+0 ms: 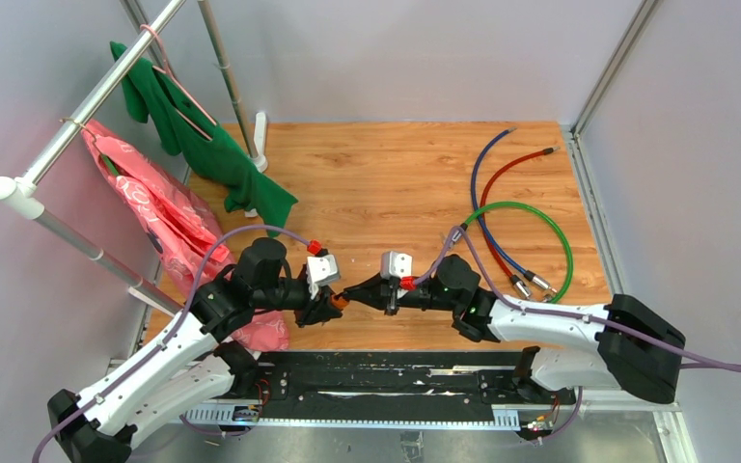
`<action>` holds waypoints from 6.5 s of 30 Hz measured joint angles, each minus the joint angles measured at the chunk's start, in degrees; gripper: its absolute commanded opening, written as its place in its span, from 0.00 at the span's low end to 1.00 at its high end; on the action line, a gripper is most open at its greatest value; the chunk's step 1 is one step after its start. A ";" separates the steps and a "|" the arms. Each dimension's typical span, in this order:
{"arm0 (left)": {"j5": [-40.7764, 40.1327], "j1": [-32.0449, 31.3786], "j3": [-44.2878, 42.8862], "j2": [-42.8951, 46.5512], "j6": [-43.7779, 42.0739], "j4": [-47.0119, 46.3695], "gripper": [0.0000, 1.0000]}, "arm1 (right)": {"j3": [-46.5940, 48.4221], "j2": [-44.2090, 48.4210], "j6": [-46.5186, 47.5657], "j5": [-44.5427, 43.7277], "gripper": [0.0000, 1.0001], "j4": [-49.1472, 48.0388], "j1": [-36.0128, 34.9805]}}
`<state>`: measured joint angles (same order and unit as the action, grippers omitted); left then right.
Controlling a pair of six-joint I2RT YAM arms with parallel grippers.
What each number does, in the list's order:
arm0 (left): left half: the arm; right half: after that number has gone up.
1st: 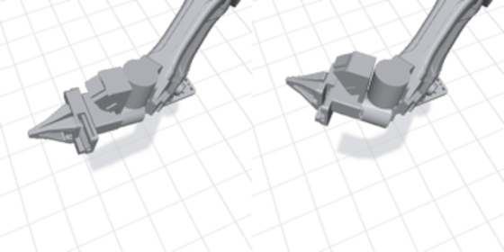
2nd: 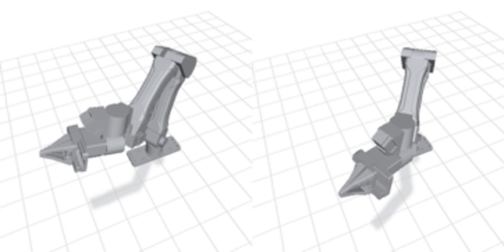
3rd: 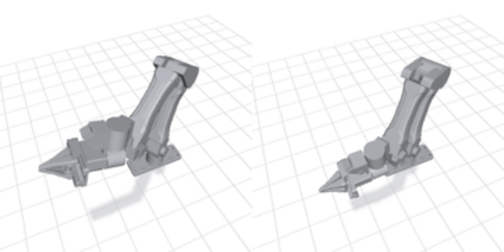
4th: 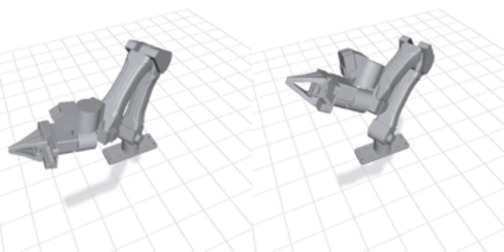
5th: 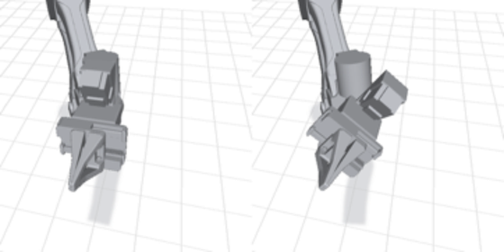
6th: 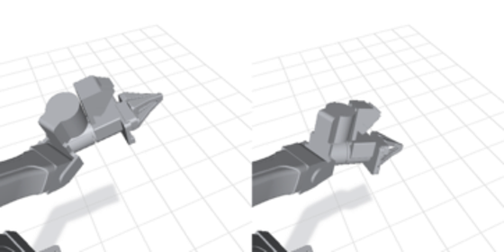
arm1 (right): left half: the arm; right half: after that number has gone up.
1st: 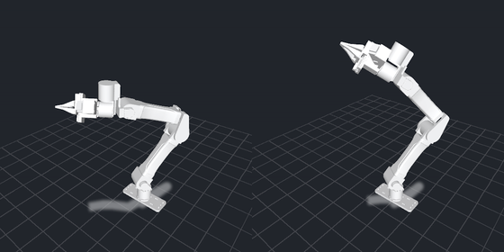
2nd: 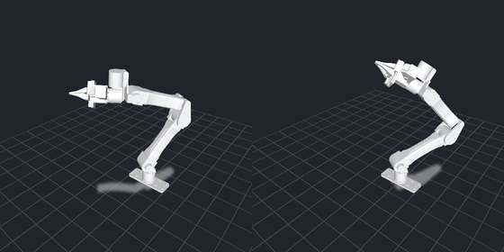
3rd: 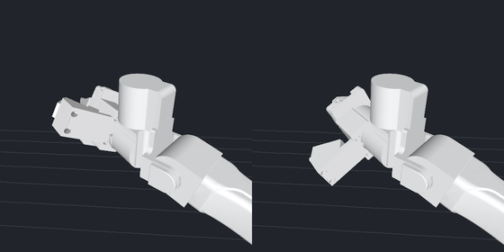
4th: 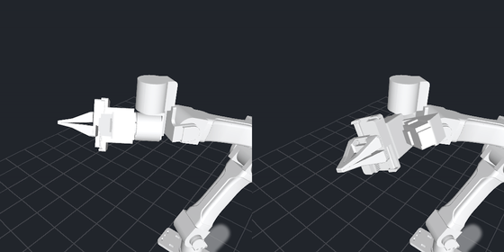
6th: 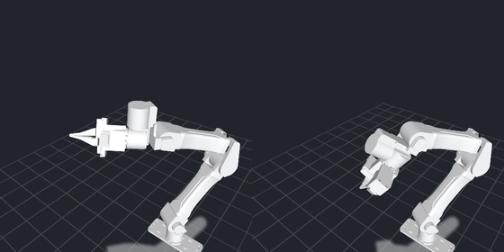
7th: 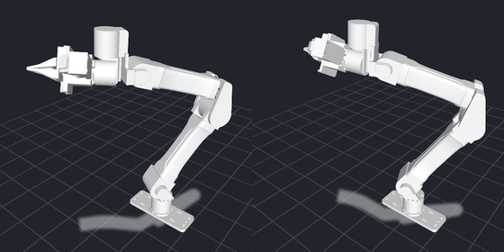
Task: Lock with the key
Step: Lock the lock.
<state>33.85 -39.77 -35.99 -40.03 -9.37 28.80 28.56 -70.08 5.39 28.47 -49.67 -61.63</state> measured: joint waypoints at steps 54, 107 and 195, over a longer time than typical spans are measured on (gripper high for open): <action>3.21 4.13 1.42 4.55 -20.55 -5.09 0.00 | 23.89 9.05 10.82 -0.96 0.44 48.89 -3.21; 1.16 4.39 2.58 5.16 -17.46 -9.75 0.69 | 37.07 -2.45 -3.56 -6.86 0.00 61.33 -0.46; 8.66 4.44 -4.42 10.88 16.24 -18.36 0.00 | 43.25 8.17 3.50 9.51 0.24 70.82 7.72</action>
<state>42.50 -35.33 -40.40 -29.15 6.87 10.44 71.81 -61.91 8.88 37.98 21.15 -53.91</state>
